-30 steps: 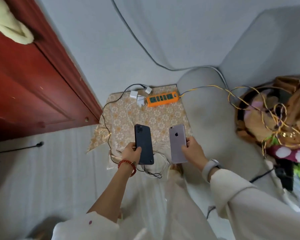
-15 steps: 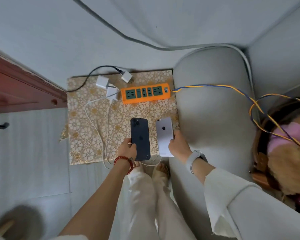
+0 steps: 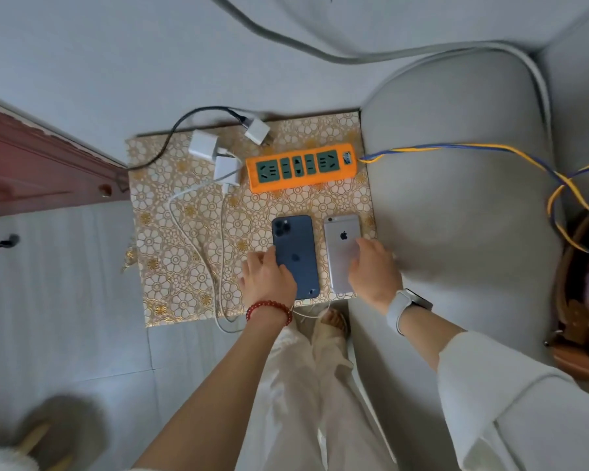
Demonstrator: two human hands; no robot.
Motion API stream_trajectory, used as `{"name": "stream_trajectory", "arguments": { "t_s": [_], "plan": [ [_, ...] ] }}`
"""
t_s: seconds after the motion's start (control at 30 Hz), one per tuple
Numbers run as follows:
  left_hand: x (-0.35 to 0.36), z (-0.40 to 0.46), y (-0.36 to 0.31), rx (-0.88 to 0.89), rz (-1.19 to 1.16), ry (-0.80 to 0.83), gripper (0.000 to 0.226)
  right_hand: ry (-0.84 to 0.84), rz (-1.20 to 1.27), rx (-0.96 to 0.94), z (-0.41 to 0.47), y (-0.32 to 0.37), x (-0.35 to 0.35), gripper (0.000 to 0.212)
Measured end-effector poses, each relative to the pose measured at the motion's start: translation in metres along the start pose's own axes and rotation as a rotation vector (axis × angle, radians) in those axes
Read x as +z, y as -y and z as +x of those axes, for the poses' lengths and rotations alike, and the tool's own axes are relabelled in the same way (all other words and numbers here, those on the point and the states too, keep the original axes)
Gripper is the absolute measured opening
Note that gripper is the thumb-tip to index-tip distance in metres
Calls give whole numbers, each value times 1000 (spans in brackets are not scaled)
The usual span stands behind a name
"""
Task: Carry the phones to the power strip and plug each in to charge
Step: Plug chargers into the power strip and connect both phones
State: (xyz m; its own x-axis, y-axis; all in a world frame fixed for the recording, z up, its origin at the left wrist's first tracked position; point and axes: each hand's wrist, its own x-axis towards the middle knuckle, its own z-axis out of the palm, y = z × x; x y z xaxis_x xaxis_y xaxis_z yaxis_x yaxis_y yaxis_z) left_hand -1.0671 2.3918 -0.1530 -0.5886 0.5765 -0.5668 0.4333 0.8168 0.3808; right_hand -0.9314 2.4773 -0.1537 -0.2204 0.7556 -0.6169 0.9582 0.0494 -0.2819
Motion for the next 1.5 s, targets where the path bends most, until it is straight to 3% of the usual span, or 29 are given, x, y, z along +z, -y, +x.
{"name": "stream_trajectory", "arguments": {
  "t_s": [0.13, 0.23, 0.33, 0.4, 0.47, 0.53, 0.73, 0.9, 0.97, 1.07, 1.27, 1.4, 1.5],
  "plan": [
    [-37, 14, 1, 172, -5, -389, 31, -7, 69, -129, 2, 27, -5, 34],
    [-66, 36, 10, 206, 49, -548, 44, -9, 161, -234, 8, 53, -8, 37],
    [-87, 61, 24, 131, 166, -428, 58, 3, 262, -288, 15, 77, -11, 37],
    [-96, 75, 32, 128, 187, -300, 42, 61, 430, -216, 20, 92, -15, 36],
    [-104, 78, 35, 261, 82, -226, 26, 150, 736, -41, 25, 109, -19, 34],
    [-110, 70, 35, 411, -51, -242, 21, 269, 1004, 108, 29, 124, -25, 32],
    [-129, 35, 47, 654, -178, -329, 16, 621, 1455, 233, 35, 170, -40, 20],
    [-139, 18, 58, 741, -204, -314, 29, 699, 1555, 337, 36, 195, -42, 29],
    [-140, 15, 62, 741, -190, -290, 32, 640, 1549, 402, 36, 198, -41, 24],
    [-139, 11, 69, 715, -133, -255, 23, 521, 1341, 383, 35, 193, -43, 8],
    [-125, 3, 61, 646, -94, -124, 17, 53, 766, 122, 35, 147, -62, 25],
    [-110, 8, 50, 608, -102, -43, 18, -128, 557, 57, 45, 107, -86, 25],
    [-99, 8, 40, 535, -155, -35, 18, -152, 466, 14, 52, 83, -99, 22]
  ]
}}
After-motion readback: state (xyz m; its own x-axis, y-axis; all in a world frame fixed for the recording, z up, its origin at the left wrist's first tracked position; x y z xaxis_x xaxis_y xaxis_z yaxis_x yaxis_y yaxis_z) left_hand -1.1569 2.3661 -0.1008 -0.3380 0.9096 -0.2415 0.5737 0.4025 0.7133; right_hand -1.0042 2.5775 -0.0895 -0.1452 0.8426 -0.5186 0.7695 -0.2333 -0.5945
